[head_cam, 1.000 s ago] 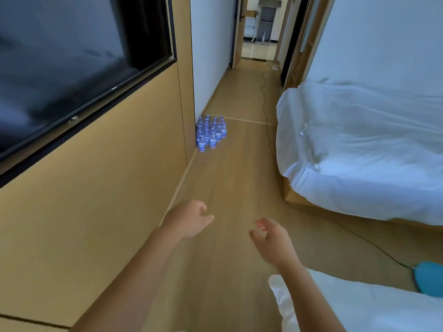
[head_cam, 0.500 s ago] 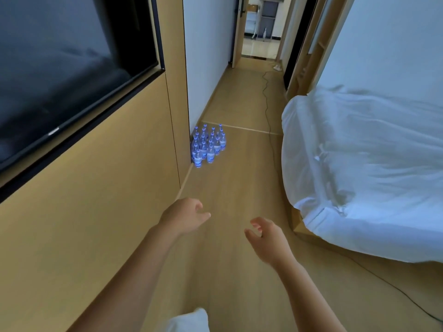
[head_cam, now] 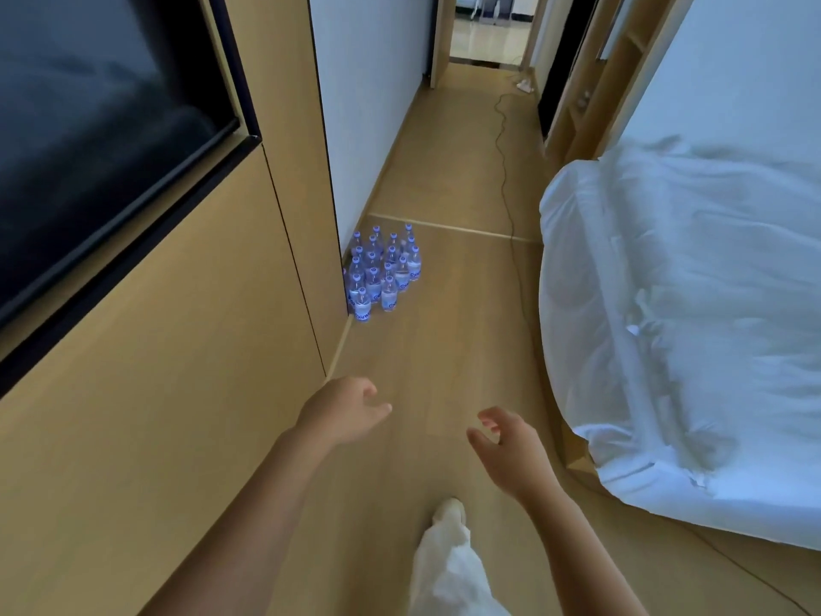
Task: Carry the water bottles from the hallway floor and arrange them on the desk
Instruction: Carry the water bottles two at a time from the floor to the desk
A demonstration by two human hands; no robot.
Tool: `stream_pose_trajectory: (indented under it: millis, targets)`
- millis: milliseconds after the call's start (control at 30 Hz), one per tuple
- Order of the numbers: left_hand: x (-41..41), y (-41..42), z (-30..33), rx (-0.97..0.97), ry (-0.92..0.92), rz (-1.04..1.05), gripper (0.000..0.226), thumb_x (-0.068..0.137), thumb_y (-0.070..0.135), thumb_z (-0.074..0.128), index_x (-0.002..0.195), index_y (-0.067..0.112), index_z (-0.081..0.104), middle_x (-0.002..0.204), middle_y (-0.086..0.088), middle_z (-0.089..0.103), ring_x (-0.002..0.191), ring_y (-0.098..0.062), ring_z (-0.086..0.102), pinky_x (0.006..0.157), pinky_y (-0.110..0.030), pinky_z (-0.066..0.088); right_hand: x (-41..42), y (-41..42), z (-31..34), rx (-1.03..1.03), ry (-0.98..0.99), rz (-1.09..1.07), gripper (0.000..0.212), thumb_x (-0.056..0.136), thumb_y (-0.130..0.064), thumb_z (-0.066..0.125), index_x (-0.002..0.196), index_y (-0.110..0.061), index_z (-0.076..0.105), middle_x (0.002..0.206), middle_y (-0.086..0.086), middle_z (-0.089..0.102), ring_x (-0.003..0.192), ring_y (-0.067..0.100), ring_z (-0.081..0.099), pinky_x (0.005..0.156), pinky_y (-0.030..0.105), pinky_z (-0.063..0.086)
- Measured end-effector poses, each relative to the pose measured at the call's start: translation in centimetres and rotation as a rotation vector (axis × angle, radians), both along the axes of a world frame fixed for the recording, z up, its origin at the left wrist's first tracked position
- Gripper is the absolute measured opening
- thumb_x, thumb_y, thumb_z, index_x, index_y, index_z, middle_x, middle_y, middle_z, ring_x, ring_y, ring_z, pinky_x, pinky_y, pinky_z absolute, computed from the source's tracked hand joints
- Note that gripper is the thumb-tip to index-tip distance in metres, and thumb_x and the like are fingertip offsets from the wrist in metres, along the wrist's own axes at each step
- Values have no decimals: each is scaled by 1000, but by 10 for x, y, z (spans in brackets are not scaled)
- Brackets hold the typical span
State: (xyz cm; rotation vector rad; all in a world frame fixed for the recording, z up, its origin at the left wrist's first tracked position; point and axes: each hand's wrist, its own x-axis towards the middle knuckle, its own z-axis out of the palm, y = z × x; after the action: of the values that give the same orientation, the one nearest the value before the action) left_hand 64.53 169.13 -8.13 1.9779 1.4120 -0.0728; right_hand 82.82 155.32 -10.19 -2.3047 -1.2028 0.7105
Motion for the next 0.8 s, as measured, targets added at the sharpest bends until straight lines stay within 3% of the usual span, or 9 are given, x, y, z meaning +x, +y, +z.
stream_pose_trajectory:
  millis: [300,400,500,800]
  targets:
    - [101,146,-25,-68,43,89,38,87,43,58,115,18,60,119,2,60,105,-19,58,89,-30,47,106,160,-22,-68,55,92,37,92,-34,53,124,-17,54,123,-2,59,110,15,55,90,27,43]
    - [126,188,-34,-100,40,159,21,85,43,58,91,23,59,103,0,65,85,-20,60,79,-29,47,138,211,-25,-106,74,135,36,91,-34,54,123,-17,55,122,-2,59,110,16,56,91,28,44]
    - [139,221,-45,-143,20,218,23,83,42,59,76,25,46,84,0,54,70,-19,48,70,-31,46,163,258,-30,-143,104,147,35,90,-32,56,121,-16,56,120,-2,60,110,16,56,90,26,43]
    - [175,344,-96,-255,33,308,14,80,33,61,81,25,50,86,1,52,77,-18,50,80,-37,50,199,394,-73,-263,154,215,34,90,-31,57,121,-17,56,119,-4,58,106,14,55,85,20,37]
